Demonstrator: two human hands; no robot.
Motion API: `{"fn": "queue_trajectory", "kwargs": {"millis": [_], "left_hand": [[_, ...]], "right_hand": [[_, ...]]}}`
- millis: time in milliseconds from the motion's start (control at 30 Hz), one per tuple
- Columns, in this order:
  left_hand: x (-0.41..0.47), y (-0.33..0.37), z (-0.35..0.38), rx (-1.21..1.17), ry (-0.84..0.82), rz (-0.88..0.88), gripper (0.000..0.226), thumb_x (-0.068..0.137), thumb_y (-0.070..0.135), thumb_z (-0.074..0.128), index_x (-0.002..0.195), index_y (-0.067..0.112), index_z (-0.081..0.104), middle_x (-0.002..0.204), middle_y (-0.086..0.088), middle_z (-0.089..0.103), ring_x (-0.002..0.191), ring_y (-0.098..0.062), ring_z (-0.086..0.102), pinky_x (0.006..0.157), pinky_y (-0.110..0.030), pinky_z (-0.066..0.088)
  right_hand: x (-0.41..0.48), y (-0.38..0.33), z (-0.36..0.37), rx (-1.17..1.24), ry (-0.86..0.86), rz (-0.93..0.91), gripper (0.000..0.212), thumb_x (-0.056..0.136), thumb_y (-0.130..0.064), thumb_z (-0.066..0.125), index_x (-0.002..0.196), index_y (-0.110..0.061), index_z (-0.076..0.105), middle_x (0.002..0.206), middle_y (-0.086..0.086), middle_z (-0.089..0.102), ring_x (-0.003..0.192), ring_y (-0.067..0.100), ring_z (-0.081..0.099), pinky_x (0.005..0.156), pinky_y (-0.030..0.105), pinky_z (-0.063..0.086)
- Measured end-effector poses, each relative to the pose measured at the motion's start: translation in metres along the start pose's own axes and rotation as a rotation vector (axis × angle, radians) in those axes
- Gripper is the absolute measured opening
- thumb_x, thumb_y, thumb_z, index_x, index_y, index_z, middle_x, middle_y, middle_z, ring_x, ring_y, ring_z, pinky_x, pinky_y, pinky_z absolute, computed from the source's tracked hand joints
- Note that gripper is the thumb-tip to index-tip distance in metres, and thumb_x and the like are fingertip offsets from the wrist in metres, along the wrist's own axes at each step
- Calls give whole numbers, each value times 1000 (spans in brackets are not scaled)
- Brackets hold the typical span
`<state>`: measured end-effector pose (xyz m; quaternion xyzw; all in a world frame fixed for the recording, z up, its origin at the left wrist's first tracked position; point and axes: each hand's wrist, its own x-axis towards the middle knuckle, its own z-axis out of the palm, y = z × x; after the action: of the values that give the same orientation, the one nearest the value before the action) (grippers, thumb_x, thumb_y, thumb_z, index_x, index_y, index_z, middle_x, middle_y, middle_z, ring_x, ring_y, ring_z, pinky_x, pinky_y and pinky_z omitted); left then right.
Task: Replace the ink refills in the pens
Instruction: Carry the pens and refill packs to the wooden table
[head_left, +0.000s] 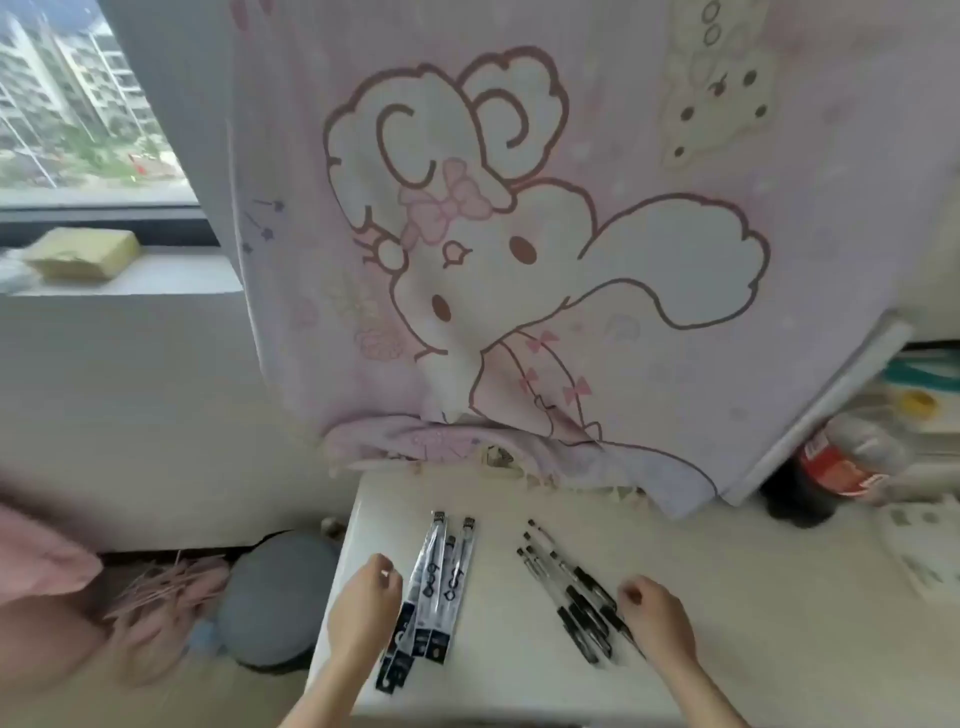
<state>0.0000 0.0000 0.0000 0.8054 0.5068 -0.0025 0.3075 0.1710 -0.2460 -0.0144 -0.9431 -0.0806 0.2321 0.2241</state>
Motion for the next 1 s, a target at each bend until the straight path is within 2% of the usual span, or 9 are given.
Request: {"fn": "queue_trajectory", "kwargs": {"millis": [67, 167, 367, 500, 700, 767, 833, 1000], "left_hand": [[2, 10, 13, 83, -7, 53, 25, 92, 26, 38, 112, 18, 52, 108, -2, 63, 91, -20, 57, 65, -28, 41], [-3, 16, 29, 131, 14, 87, 31, 92, 27, 39, 118, 14, 49, 118, -6, 55, 104, -25, 50, 76, -34, 41], [-14, 11, 49, 146, 17, 57, 42, 88, 34, 47, 123, 11, 44, 122, -11, 49, 108, -30, 45, 82, -38, 39], [-20, 9, 61, 155, 3, 16, 58, 84, 43, 51, 130, 13, 36, 126, -10, 45, 117, -29, 38, 90, -40, 35], [-21, 13, 70, 207, -19, 15, 79, 76, 46, 60, 137, 10, 25, 125, -12, 44, 117, -31, 37, 90, -40, 34], [-20, 15, 71, 234, -32, 2, 77, 76, 40, 59, 137, 11, 24, 123, -12, 44, 114, -31, 38, 88, -39, 35], [-17, 20, 72, 245, -42, -34, 71, 77, 34, 57, 136, 10, 24, 120, -11, 45, 111, -30, 39, 86, -38, 36], [-6, 27, 70, 258, -75, -105, 35, 79, 22, 52, 109, 5, 44, 110, -13, 49, 105, -31, 43, 80, -38, 38]], "right_hand": [[6, -4, 9, -22, 27, -24, 16, 92, -17, 47, 99, -15, 61, 107, 6, 63, 100, 22, 58, 72, 26, 40], [5, -12, 21, -64, 64, -60, 30, 93, -21, 48, 120, -12, 56, 122, 7, 55, 113, 23, 47, 87, 28, 42], [4, -16, 37, -132, 74, -75, 46, 90, -38, 51, 129, -15, 48, 130, 8, 49, 120, 26, 41, 94, 36, 39], [4, -19, 44, -141, 99, -53, 52, 87, -40, 55, 130, -12, 46, 131, 12, 47, 122, 30, 39, 92, 40, 38], [-4, -25, 54, -229, 76, -85, 68, 77, -43, 65, 130, -6, 45, 125, 16, 50, 116, 34, 44, 89, 42, 40], [-2, -27, 58, -268, 74, -129, 68, 60, -33, 80, 116, 0, 57, 105, 20, 59, 97, 39, 56, 74, 44, 48], [1, -25, 63, -302, 99, -154, 66, 42, -24, 86, 99, 2, 64, 85, 20, 62, 76, 39, 60, 57, 41, 50], [7, -31, 61, -282, 65, -99, 45, 66, -19, 69, 106, 1, 59, 103, 23, 55, 98, 39, 49, 74, 42, 42]]}}
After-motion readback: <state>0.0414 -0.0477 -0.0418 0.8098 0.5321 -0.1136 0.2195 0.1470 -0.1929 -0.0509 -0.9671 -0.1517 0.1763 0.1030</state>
